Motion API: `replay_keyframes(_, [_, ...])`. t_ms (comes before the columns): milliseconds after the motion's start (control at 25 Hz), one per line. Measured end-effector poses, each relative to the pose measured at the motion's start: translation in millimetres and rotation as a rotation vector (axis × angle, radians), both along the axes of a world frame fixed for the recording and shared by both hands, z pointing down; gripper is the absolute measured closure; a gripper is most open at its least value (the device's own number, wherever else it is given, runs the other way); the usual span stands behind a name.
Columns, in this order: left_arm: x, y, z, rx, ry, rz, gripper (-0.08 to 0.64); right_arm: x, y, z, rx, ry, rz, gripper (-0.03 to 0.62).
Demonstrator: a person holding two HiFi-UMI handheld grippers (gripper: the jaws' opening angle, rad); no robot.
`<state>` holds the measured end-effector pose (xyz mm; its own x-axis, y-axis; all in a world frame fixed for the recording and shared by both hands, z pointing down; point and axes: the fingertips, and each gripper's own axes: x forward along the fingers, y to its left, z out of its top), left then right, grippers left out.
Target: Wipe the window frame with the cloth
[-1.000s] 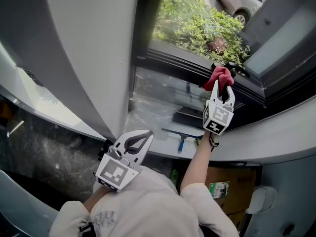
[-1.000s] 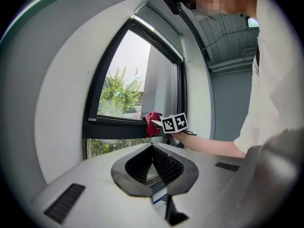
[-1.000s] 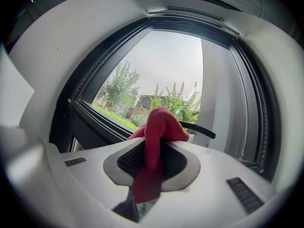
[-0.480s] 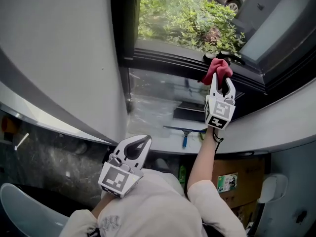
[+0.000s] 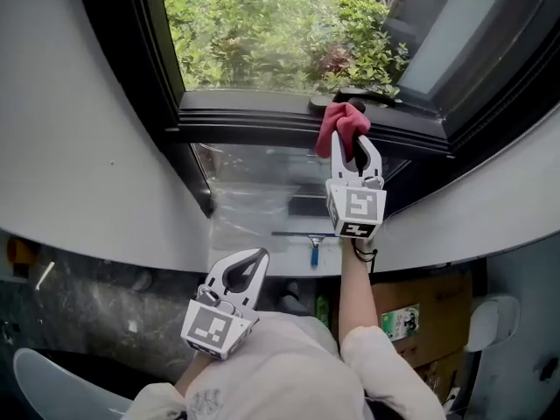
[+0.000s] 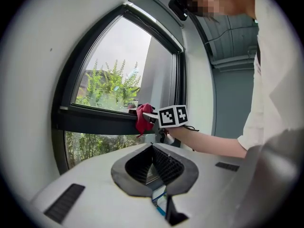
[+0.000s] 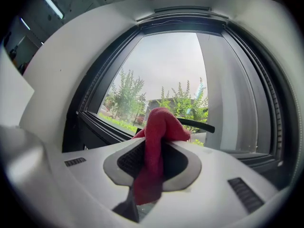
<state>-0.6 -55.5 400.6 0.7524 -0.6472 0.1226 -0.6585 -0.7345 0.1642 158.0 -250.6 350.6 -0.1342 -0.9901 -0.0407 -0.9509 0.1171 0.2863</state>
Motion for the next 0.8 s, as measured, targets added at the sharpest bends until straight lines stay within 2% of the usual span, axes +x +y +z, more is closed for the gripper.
replay_keyframes(80, [21, -5, -4, 0.007, 0.008, -0.002, 0.551, -1, -1, -1, -0.009, 0.001, -0.046, 0.506])
replay_keyframes(200, [49, -11, -3, 0.002, -0.02, -0.021, 0.552, -2, -3, -1, -0.028, 0.035, -0.119, 0.505])
replay_keyframes(280, [70, -11, -6, 0.019, 0.006, -0.019, 0.552, -1, -4, -4, -0.025, 0.031, -0.171, 0.503])
replay_keyframes(360, [88, -10, -7, 0.039, 0.047, -0.022, 0.552, 5, 0, -10, -0.002, -0.012, -0.22, 0.503])
replay_keyframes(480, [100, -5, 11, -0.006, 0.014, -0.043, 0.552, 25, 21, -34, 0.095, -0.042, -0.254, 0.503])
replay_keyframes(560, [107, -1, 21, -0.038, 0.004, -0.042, 0.552, 49, 38, -59, 0.193, -0.027, -0.225, 0.503])
replay_keyframes(680, [126, -5, 24, -0.043, -0.003, -0.003, 0.552, 101, 56, -107, 0.288, 0.004, -0.089, 0.503])
replay_keyframes(800, [145, -12, 26, -0.034, 0.0, 0.052, 0.552, 153, 68, -158, 0.343, 0.081, 0.055, 0.503])
